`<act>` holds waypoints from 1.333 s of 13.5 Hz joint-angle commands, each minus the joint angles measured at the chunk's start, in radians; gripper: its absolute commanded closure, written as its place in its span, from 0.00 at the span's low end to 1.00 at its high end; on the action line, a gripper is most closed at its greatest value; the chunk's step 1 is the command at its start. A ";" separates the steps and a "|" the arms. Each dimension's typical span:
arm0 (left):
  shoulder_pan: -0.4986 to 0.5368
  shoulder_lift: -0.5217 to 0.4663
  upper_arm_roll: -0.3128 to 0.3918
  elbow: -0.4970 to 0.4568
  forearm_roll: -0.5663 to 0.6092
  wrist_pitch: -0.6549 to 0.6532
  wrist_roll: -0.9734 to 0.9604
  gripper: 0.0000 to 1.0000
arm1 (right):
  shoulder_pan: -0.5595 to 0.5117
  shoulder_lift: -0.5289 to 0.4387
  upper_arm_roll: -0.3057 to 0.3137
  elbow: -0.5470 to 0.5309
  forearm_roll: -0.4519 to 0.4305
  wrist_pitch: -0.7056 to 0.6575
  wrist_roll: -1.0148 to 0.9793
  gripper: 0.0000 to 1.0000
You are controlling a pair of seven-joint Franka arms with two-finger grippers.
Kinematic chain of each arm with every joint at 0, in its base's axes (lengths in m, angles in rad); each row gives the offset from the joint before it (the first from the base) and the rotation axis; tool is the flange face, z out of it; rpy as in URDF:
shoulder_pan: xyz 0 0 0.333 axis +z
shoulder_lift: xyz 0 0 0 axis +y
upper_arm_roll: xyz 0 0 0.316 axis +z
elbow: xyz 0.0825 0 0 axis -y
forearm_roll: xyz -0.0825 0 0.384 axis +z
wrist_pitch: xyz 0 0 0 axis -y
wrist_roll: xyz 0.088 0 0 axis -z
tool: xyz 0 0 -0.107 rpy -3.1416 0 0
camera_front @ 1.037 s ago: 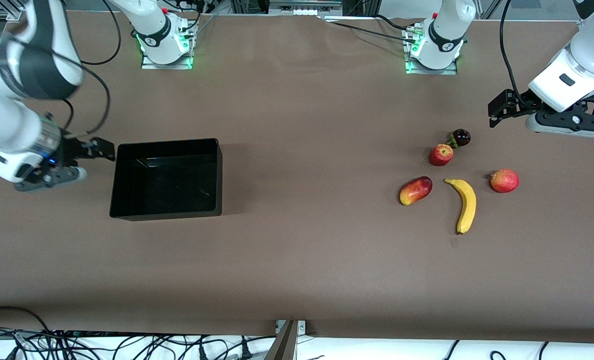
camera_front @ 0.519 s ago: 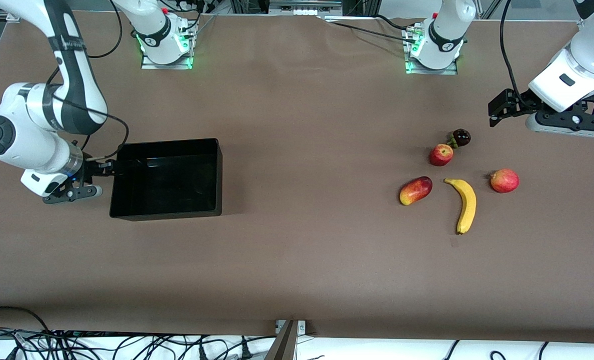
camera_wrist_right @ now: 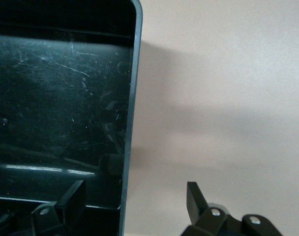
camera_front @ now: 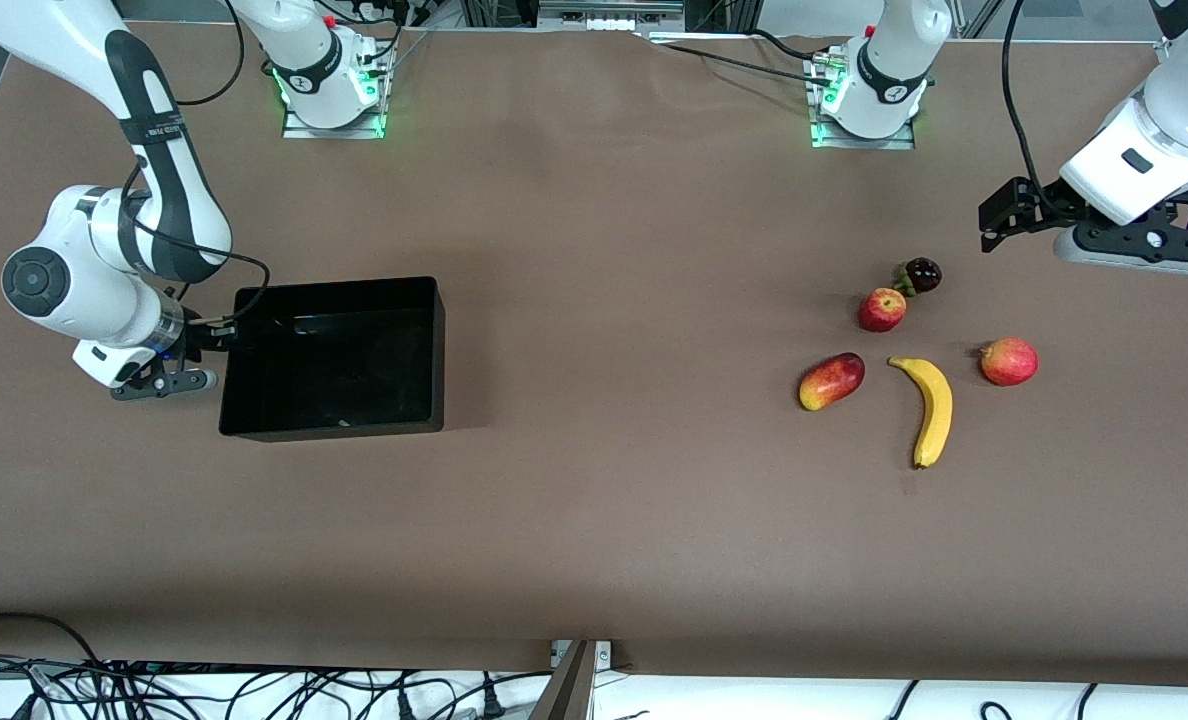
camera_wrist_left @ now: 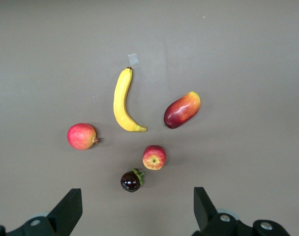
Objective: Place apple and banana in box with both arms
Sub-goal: 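Grasp the black box's side wall with the right gripper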
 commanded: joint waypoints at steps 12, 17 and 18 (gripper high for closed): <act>0.009 0.006 -0.015 0.026 0.009 -0.035 -0.006 0.00 | 0.000 -0.030 0.042 0.035 0.024 -0.050 -0.032 1.00; 0.009 0.006 -0.015 0.026 0.008 -0.035 -0.006 0.00 | 0.095 0.033 0.136 0.320 0.100 -0.299 0.164 1.00; 0.009 0.006 -0.015 0.026 0.008 -0.035 -0.006 0.00 | 0.137 0.054 0.148 0.351 0.103 -0.302 0.225 1.00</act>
